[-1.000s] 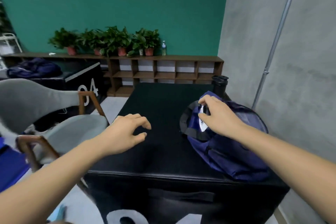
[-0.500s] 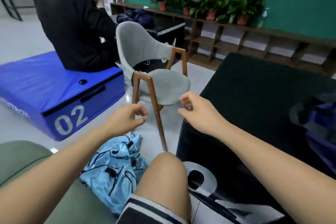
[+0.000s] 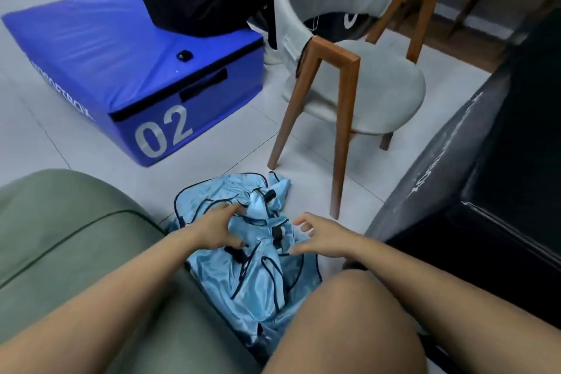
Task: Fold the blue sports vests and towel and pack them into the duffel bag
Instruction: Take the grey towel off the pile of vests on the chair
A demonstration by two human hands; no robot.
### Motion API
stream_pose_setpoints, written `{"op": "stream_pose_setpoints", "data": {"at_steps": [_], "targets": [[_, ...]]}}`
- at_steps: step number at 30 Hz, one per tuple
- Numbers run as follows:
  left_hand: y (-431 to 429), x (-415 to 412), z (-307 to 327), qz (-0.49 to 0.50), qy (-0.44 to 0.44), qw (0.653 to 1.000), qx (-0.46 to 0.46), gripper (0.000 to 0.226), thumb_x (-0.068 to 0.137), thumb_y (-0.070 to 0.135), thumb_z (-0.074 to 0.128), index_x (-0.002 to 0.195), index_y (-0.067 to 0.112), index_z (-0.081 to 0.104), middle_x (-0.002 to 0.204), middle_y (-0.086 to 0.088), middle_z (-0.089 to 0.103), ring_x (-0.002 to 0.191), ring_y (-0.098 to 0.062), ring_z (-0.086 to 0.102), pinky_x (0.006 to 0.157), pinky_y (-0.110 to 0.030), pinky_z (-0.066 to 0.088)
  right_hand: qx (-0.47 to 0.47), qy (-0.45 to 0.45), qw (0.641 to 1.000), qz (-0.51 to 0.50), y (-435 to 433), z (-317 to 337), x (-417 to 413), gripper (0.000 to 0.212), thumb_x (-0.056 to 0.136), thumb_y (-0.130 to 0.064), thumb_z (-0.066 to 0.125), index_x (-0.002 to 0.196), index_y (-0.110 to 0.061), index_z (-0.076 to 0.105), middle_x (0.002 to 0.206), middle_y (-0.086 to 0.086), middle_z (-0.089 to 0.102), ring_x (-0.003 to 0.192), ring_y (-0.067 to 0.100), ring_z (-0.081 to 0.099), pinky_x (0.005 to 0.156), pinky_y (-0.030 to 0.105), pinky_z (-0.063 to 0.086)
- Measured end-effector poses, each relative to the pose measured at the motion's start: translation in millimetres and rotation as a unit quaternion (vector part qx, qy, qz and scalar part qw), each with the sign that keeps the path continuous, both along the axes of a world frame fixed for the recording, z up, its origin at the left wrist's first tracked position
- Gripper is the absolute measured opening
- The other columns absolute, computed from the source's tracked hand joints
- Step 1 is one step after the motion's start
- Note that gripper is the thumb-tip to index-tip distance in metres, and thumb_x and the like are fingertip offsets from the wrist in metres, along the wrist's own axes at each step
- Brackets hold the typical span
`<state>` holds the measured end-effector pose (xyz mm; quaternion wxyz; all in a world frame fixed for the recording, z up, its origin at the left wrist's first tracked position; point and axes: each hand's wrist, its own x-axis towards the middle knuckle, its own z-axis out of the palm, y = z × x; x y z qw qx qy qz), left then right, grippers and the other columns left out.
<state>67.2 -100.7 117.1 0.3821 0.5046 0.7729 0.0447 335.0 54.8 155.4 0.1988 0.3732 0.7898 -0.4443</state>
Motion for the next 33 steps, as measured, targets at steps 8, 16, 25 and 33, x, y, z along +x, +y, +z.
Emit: {"op": "stream_pose_setpoints", "data": {"at_steps": [8, 16, 25, 33], "targets": [[22, -42, -89, -0.002, 0.033, 0.988, -0.151, 0.142, 0.054, 0.064, 0.098, 0.166, 0.045, 0.013, 0.173, -0.008, 0.009, 0.158, -0.043, 0.019, 0.124, -0.063, 0.031, -0.116, -0.081, 0.99, 0.001, 2, -130, -10, 0.156, 0.046, -0.068, 0.1, 0.166, -0.05, 0.002, 0.175, 0.004, 0.01, 0.16, 0.029, 0.021, 0.128, 0.05, 0.029], [35, -47, -128, 0.049, -0.069, 0.95, -0.3, 0.161, 0.045, 0.065, 0.101, 0.169, 0.044, 0.0, 0.178, -0.009, 0.009, 0.161, -0.044, 0.016, 0.126, -0.067, 0.023, -0.248, -0.08, 0.959, -0.114, -8, -187, -16, 0.146, 0.054, -0.054, 0.103, 0.163, -0.057, 0.006, 0.173, -0.005, 0.022, 0.144, 0.025, 0.048, 0.096, 0.045, 0.062], [46, -11, -119, 0.147, -0.251, 0.918, -0.271, 0.091, 0.078, 0.029, 0.095, 0.152, 0.031, 0.042, 0.142, 0.004, 0.055, 0.128, -0.023, 0.056, 0.107, -0.038, 0.05, -0.376, 0.007, 0.897, -0.233, -28, -193, -38, 0.101, 0.083, -0.018, 0.089, 0.163, -0.029, 0.029, 0.149, -0.007, 0.061, 0.127, 0.018, 0.066, 0.099, 0.046, 0.061], [42, -14, -14, 0.229, -0.424, 0.863, -0.15, 0.06, 0.087, 0.012, 0.089, 0.134, 0.037, 0.06, 0.125, -0.005, 0.078, 0.117, -0.032, 0.074, 0.104, -0.056, 0.057, -0.339, 0.115, 0.903, -0.239, -16, -117, -63, 0.06, 0.085, -0.011, 0.083, 0.135, -0.033, 0.057, 0.121, -0.004, 0.078, 0.115, 0.022, 0.074, 0.104, 0.055, 0.058]]}}
